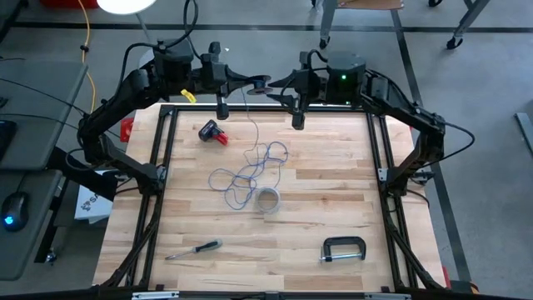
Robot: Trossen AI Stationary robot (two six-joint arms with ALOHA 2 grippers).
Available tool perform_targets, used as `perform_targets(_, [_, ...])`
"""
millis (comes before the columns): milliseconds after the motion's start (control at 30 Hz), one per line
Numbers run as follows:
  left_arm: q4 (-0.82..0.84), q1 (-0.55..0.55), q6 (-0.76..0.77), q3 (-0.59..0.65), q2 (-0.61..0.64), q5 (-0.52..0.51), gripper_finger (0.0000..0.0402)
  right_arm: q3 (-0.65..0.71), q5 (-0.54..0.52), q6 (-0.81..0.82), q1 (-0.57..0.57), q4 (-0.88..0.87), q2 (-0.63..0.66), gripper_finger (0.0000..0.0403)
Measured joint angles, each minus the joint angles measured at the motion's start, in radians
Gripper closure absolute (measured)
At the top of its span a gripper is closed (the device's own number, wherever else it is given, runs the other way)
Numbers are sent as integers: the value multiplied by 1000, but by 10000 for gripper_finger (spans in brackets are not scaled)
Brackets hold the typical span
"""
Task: Coil cords
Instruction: Coil the blue wire on the spool
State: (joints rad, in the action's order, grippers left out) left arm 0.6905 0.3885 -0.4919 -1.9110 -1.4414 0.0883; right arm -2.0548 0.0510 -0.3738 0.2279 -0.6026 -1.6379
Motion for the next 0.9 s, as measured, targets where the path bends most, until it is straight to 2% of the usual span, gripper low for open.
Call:
perform_targets(300, [-1, -19, 5, 0, 0, -1, 400, 0, 21, 11, -17, 0, 0, 325])
perform_targets(500, [-14, -20, 8, 0, 0, -9, 395, 0, 19, 22, -32, 2, 0, 394])
perform_targets(667, [-11, -19, 93, 0, 0, -22, 366, 0, -9, 61, -32, 5, 2, 401])
perform_targets(800, [105, -18, 142, 0, 7, -35, 332, 1, -47, 63, -28, -15, 14, 402])
perform_targets(900, [192, -18, 140, 0, 18, -89, 310, 1, -52, 73, -10, -36, 24, 402])
